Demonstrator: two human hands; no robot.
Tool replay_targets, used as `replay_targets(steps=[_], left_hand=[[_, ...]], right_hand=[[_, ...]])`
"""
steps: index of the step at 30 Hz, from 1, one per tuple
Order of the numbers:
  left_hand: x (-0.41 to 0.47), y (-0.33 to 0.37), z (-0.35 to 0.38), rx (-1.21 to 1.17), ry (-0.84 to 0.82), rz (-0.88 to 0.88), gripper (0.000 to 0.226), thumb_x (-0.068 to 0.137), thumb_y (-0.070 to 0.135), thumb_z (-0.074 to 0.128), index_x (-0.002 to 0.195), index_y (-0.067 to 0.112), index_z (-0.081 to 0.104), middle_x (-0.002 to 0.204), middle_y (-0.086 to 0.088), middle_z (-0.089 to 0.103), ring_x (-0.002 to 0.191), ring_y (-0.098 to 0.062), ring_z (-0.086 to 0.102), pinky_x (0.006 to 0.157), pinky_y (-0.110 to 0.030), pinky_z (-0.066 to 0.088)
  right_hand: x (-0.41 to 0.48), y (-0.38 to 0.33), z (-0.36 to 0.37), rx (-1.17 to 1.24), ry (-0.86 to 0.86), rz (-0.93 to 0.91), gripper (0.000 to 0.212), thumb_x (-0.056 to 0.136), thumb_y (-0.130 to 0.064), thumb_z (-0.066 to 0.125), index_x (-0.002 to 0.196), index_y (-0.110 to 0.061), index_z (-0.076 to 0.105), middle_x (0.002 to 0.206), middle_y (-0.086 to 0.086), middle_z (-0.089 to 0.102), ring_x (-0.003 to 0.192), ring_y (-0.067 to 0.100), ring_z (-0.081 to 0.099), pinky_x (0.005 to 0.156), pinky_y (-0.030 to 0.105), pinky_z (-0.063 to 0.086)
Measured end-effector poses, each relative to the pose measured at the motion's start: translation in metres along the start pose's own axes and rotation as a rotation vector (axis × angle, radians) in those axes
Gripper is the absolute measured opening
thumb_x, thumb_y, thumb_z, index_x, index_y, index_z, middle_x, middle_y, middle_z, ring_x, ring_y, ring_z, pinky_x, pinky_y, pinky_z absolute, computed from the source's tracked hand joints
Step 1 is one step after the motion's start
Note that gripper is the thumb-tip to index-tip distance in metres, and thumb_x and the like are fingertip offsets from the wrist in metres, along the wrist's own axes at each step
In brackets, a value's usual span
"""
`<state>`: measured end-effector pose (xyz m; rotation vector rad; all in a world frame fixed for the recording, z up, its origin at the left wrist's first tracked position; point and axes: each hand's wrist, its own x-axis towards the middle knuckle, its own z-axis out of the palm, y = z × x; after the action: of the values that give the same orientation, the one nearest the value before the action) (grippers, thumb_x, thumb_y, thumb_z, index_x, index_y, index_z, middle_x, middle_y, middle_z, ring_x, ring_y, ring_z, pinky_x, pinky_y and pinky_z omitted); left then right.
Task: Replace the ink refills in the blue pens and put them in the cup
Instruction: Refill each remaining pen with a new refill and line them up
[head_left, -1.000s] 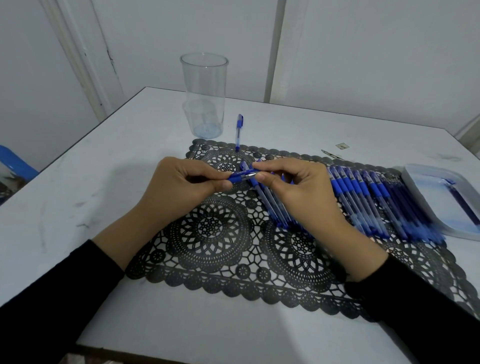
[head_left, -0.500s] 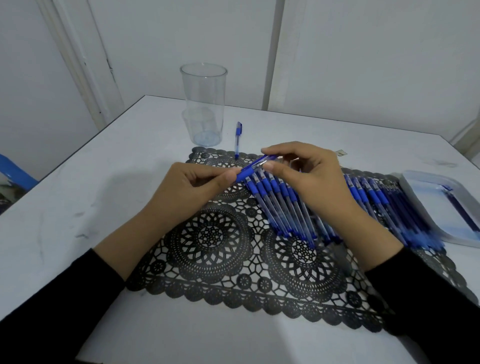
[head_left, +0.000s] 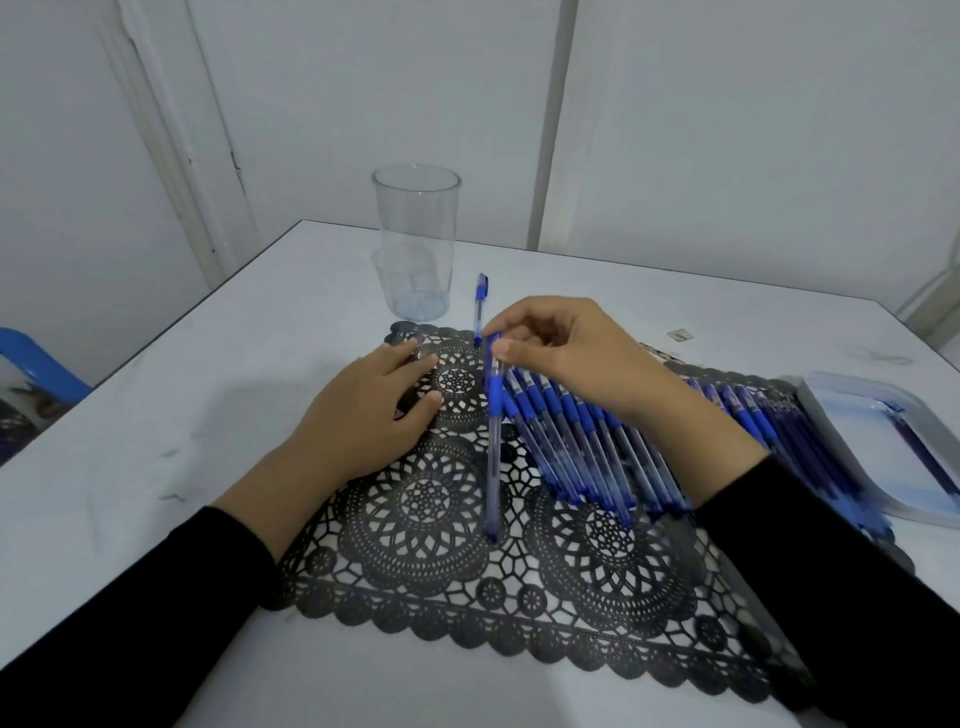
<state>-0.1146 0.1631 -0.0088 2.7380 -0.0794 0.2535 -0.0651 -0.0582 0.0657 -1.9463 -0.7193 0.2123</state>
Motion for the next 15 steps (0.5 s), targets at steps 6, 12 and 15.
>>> replay_targets(steps=[6, 12, 15], left_hand=[[-0.001, 0.000, 0.001, -0.018, -0.021, -0.020, 0.056, 0.100, 0.053, 0.041, 0.151, 0.030, 0.038, 0.162, 0.006, 0.026, 0.150, -0.017, 0.020, 0.122, -0.037, 0.018], [0.000, -0.002, 0.003, -0.034, -0.032, -0.024, 0.055, 0.100, 0.049, 0.043, 0.152, 0.032, 0.036, 0.162, 0.007, 0.024, 0.151, -0.016, 0.015, 0.123, -0.037, 0.016], [0.000, -0.001, 0.003, -0.032, -0.034, -0.025, 0.055, 0.100, 0.049, 0.043, 0.152, 0.032, 0.035, 0.162, 0.006, 0.024, 0.151, -0.016, 0.014, 0.123, -0.037, 0.015]], right_hand=[[0.025, 0.015, 0.009, -0.192, -0.142, 0.030, 0.013, 0.094, -0.017, 0.064, 0.104, -0.015, 0.070, 0.080, -0.008, 0.059, 0.071, 0.000, 0.053, 0.069, 0.007, 0.044], [0.042, 0.027, 0.006, -0.295, -0.222, 0.031, 0.014, 0.093, -0.021, 0.065, 0.105, -0.019, 0.071, 0.091, -0.005, 0.069, 0.082, 0.002, 0.060, 0.082, 0.019, 0.047], [0.048, 0.030, 0.009, -0.354, -0.244, 0.039, 0.014, 0.093, -0.023, 0.064, 0.106, -0.020, 0.071, 0.094, -0.004, 0.070, 0.080, -0.004, 0.060, 0.077, 0.014, 0.044]])
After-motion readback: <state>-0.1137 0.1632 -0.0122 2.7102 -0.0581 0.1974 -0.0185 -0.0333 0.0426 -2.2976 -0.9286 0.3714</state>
